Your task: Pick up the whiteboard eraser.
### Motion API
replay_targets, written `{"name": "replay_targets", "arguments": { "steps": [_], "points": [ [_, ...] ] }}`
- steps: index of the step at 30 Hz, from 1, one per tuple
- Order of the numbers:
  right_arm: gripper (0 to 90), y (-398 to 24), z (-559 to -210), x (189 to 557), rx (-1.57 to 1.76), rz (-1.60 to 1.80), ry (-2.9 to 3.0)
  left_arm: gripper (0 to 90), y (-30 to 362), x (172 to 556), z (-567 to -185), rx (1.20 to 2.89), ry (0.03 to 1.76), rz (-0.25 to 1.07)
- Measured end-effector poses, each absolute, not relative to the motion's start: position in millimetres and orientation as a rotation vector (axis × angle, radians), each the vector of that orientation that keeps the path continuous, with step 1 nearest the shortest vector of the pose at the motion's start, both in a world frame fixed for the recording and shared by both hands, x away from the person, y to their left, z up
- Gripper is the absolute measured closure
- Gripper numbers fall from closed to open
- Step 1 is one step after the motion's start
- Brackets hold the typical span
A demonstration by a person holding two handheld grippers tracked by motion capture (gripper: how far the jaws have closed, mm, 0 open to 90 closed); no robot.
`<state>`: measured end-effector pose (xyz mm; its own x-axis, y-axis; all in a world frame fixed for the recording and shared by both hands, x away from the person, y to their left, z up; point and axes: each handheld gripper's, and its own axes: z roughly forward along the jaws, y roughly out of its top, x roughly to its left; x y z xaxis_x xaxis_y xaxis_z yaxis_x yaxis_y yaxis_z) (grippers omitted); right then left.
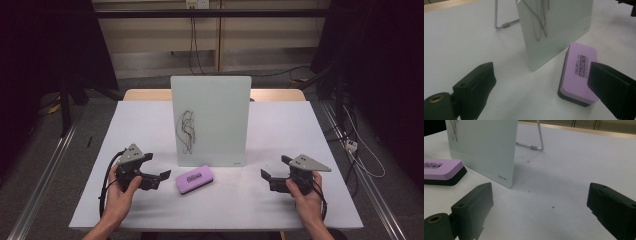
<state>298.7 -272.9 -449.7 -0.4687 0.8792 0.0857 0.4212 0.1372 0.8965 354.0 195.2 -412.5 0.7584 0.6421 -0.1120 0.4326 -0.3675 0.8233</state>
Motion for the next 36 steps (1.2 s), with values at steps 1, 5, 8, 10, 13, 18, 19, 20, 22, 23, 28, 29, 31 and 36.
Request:
{"name": "replay_targets", "arguments": {
  "steps": [1, 5, 8, 10, 13, 18, 19, 20, 22, 23, 28, 29, 31, 36],
  "points": [
    [6.8, -273, -450, 299, 1.245, 1.295, 1.953, 7.7, 193, 354, -412, 2.019, 0.812, 0.287],
    [6.8, -273, -449, 298, 1.245, 1.294, 1.951, 7.1, 185, 353, -409, 2.075, 0.741, 0.268],
    [6.8, -272, -449, 299, 1.245, 1.293, 1.950, 6.0, 179, 353, -407, 2.107, 0.689, 0.218],
    [6.8, -272, -450, 299, 1.246, 1.294, 1.952, 6.3, 174, 352, -406, 2.124, 0.660, 0.221],
    [6.8, -273, -450, 299, 1.246, 1.295, 1.953, 6.3, 166, 352, -405, 2.141, 0.626, 0.187],
    [6.9, -273, -450, 298, 1.244, 1.297, 1.956, 9.4, 150, 356, -406, 2.210, 0.590, 0.151],
    [6.9, -273, -450, 298, 1.244, 1.297, 1.956, 9.4, 147, 356, -407, 2.217, 0.589, 0.149],
    [6.9, -272, -450, 298, 1.240, 1.295, 1.956, 10.6, 145, 357, -408, 2.225, 0.578, 0.131],
    [6.9, -272, -450, 298, 1.235, 1.295, 1.958, 10.1, 140, 359, -409, 2.244, 0.568, 0.127],
    [6.9, -272, -450, 298, 1.236, 1.291, 1.960, 10.1, 138, 360, -409, 2.250, 0.563, 0.121],
    [6.9, -271, -449, 298, 1.232, 1.292, 1.963, 10.2, 126, 362, -408, 2.290, 0.531, 0.123],
    [6.9, -271, -449, 298, 1.231, 1.292, 1.962, 9.9, 121, 364, -408, 2.319, 0.506, 0.092],
    [6.9, -270, -449, 298, 1.227, 1.289, 1.965, 9.6, 119, 364, -408, 2.331, 0.509, 0.086],
    [6.9, -270, -450, 298, 1.219, 1.285, 1.970, 10.4, 111, 368, -411, 2.383, 0.476, 0.065]
  ]
}}
